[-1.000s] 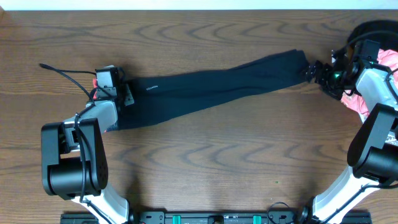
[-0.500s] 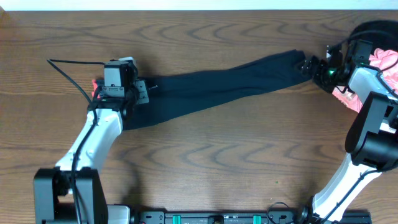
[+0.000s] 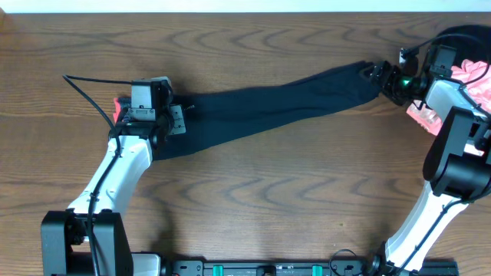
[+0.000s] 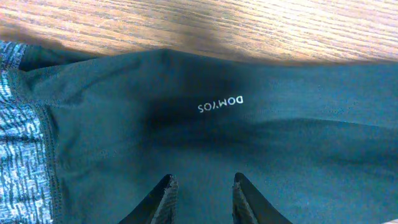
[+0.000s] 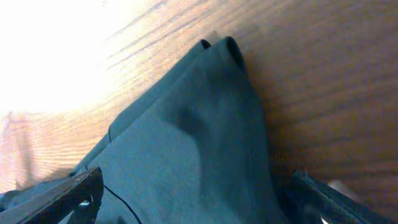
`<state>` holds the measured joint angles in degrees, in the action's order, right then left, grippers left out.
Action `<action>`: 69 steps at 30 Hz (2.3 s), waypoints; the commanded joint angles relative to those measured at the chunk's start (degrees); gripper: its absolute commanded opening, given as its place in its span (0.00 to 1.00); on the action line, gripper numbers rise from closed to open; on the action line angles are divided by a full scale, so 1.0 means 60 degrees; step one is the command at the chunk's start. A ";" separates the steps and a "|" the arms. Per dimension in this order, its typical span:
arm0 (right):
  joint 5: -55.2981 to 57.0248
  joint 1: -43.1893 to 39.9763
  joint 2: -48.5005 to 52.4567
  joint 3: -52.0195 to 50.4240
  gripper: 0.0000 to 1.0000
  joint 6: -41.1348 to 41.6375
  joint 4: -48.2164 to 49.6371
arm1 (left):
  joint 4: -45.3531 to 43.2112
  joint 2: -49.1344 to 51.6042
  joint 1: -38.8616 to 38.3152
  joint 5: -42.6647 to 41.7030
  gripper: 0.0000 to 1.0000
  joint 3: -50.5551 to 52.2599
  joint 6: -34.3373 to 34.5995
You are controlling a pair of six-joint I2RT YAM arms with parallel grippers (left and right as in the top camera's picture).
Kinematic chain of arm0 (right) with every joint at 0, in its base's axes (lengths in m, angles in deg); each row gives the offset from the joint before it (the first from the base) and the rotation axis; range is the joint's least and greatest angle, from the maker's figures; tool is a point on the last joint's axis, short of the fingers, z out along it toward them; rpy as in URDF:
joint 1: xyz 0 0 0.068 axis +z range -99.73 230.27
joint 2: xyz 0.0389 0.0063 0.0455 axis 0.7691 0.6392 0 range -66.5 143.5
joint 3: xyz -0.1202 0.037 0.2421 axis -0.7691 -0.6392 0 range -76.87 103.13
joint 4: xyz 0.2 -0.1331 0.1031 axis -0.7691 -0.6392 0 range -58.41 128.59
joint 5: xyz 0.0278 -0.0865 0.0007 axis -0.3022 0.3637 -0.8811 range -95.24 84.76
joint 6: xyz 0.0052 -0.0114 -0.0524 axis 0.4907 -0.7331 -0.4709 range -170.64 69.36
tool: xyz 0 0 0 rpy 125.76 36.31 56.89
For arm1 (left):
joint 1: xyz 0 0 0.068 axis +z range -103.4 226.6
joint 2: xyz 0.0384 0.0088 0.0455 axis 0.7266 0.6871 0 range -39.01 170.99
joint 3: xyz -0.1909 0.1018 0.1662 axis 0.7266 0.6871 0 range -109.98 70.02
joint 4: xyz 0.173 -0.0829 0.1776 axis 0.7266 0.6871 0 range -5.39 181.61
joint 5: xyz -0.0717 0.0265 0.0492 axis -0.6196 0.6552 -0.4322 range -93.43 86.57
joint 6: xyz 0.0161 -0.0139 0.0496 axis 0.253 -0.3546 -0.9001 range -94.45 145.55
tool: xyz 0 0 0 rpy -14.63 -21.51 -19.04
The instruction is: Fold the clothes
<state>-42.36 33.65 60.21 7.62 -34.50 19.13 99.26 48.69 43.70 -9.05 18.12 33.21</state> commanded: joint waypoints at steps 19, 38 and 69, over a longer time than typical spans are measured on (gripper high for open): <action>0.2302 0.0565 0.1246 -0.0663 0.72 -0.0168 -0.1898 | 0.0357 0.0011 -0.0022 0.0011 0.30 -0.0087 0.0098; 0.2051 0.0182 0.0219 -0.0659 0.01 -0.1202 -0.1690 | 0.0798 0.0011 -0.0022 0.0011 0.30 -0.0087 0.0127; 0.4146 -0.2798 -0.4393 -0.0652 0.01 -0.1807 -0.3727 | 0.1053 0.0011 -0.0022 0.0007 0.31 -0.0087 0.0127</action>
<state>-13.99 15.68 37.57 3.38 -42.43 -3.49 105.34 48.69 43.70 -9.05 18.14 33.43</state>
